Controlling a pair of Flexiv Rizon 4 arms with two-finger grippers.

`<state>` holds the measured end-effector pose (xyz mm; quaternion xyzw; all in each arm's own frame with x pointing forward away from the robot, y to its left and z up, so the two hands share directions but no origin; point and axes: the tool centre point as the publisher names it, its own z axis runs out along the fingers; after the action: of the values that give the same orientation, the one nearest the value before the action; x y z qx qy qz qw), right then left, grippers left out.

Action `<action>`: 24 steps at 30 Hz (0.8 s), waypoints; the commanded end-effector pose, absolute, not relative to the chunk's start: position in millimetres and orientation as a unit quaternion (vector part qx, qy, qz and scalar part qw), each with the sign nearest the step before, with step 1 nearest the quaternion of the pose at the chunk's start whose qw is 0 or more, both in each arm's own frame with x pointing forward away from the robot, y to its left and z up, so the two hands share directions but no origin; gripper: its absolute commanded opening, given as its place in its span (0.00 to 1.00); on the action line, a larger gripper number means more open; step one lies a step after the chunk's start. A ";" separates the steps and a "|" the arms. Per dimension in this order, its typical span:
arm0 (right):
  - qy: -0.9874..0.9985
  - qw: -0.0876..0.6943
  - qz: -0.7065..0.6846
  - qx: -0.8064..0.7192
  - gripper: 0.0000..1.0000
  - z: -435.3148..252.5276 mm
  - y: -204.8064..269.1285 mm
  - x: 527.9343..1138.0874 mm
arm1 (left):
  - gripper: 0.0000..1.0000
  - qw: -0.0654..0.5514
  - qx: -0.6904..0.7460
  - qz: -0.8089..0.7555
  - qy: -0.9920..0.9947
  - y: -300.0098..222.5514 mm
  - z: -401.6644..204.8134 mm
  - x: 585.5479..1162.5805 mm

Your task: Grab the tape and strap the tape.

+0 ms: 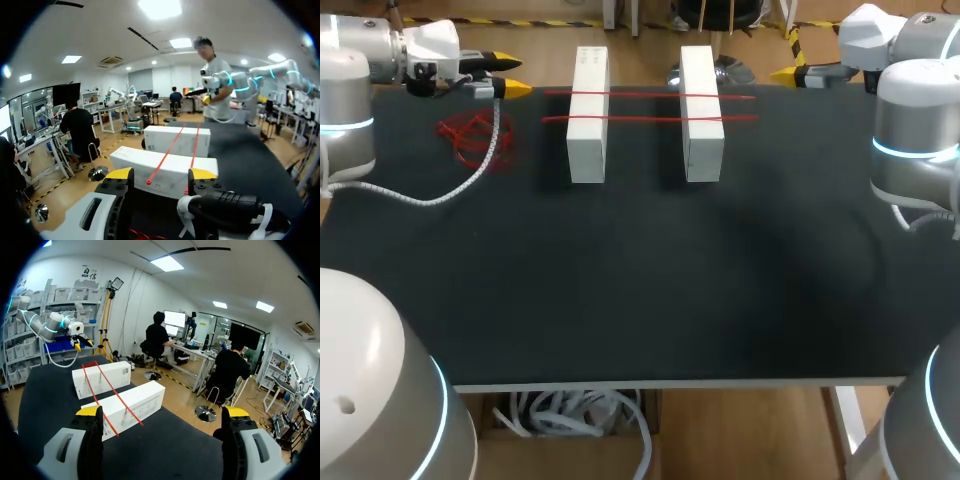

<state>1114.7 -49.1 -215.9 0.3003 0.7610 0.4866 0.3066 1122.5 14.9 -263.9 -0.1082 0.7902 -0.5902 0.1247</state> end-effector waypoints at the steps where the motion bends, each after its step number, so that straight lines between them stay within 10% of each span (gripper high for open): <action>1: 0.761 0.307 0.487 0.300 1.00 -216.3 -49.4 1114.5 | 0.39 0.122 -0.094 -0.589 0.794 13.9 -271.6 1124.9; 24: 0.761 0.307 0.487 0.300 1.00 -216.3 -49.4 1114.5 | 0.40 0.116 -0.118 -0.586 0.793 -0.3 -308.7 1087.9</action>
<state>1114.7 -49.2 -215.9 0.3003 0.7610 0.4866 0.3066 1091.7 5.4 -304.5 -0.1133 0.7956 -0.5849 0.1101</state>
